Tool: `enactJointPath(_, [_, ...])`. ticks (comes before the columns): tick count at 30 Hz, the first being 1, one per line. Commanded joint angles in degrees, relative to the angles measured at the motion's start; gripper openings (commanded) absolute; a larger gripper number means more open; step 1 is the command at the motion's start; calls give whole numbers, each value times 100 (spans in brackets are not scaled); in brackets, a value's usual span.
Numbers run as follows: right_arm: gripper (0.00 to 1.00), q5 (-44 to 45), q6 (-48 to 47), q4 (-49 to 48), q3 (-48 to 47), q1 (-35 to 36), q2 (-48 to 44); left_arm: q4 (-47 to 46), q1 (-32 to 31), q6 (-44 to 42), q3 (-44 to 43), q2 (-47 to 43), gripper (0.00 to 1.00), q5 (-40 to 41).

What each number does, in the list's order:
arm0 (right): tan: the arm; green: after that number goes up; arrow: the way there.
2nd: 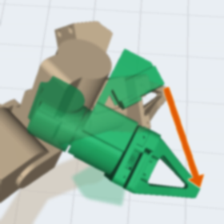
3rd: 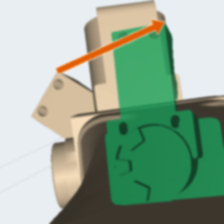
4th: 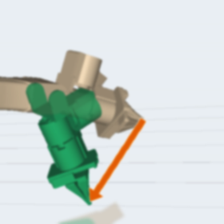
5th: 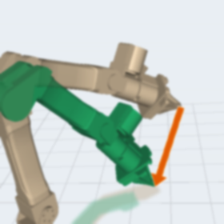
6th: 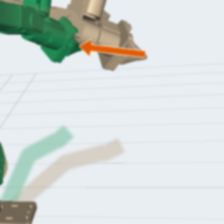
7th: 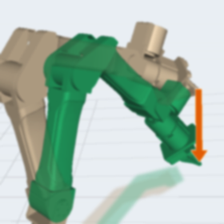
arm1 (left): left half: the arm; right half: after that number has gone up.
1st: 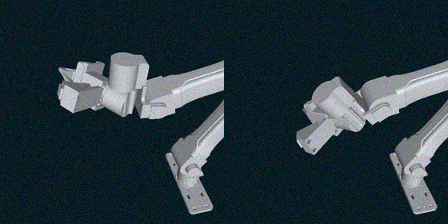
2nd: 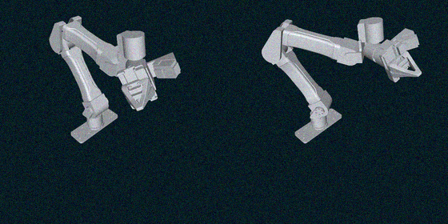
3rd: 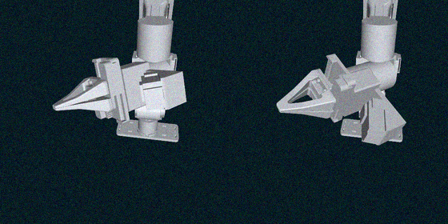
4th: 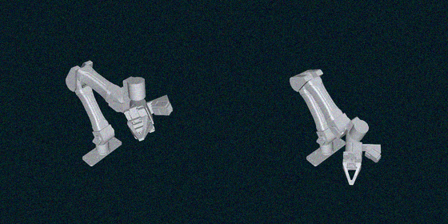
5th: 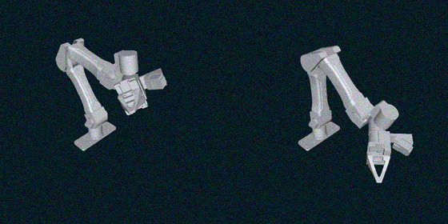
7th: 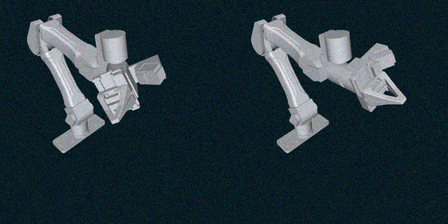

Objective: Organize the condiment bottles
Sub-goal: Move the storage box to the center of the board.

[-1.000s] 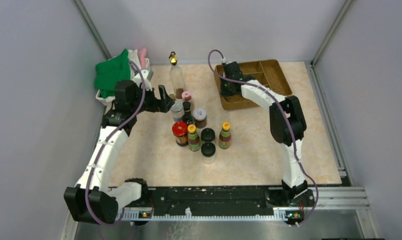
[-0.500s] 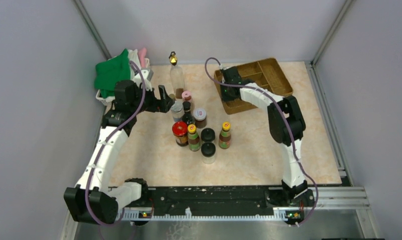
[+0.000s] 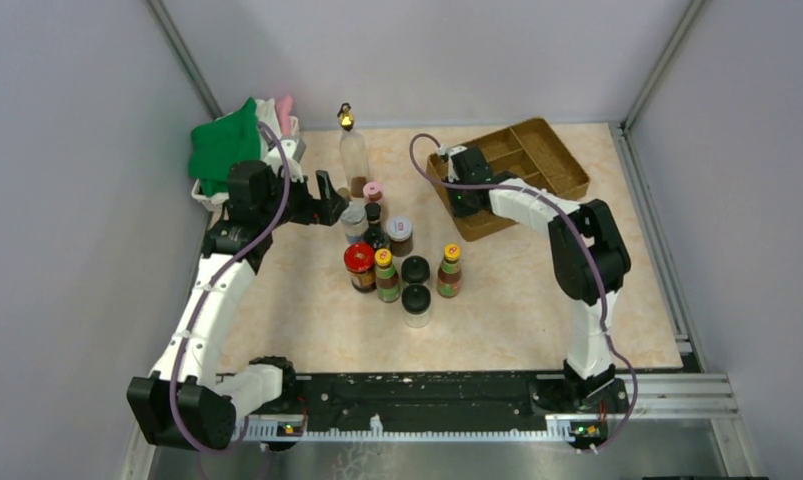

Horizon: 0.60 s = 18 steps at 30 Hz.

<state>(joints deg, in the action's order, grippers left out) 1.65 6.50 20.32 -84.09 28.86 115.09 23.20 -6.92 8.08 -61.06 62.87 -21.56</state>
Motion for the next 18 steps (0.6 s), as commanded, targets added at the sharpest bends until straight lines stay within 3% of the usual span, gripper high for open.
enactJointPath(1, [24, 198, -361, 316, 275, 251, -470, -121, -11, 1, -55, -167, 99, -50])
enactJointPath(3, [34, 267, -338, 284, 394, 294, -701, -116, -11, 1, -47, -174, 99, -43])
enactJointPath(6, [64, 230, -192, 137, 588, 297, -1209, -100, -11, -8, -59, -184, 99, -41])
enactJointPath(7, [67, 233, -147, 102, 619, 299, -1404, -91, -11, -7, -70, -176, 99, -25])
enactJointPath(13, [67, 968, 141, 321, 447, 271, -2254, -31, -11, -50, -193, -101, 99, 220])
enactJointPath(18, [68, 1410, 559, 646, 207, -104, -2225, -365, 103, -213, -445, 556, 99, 568])
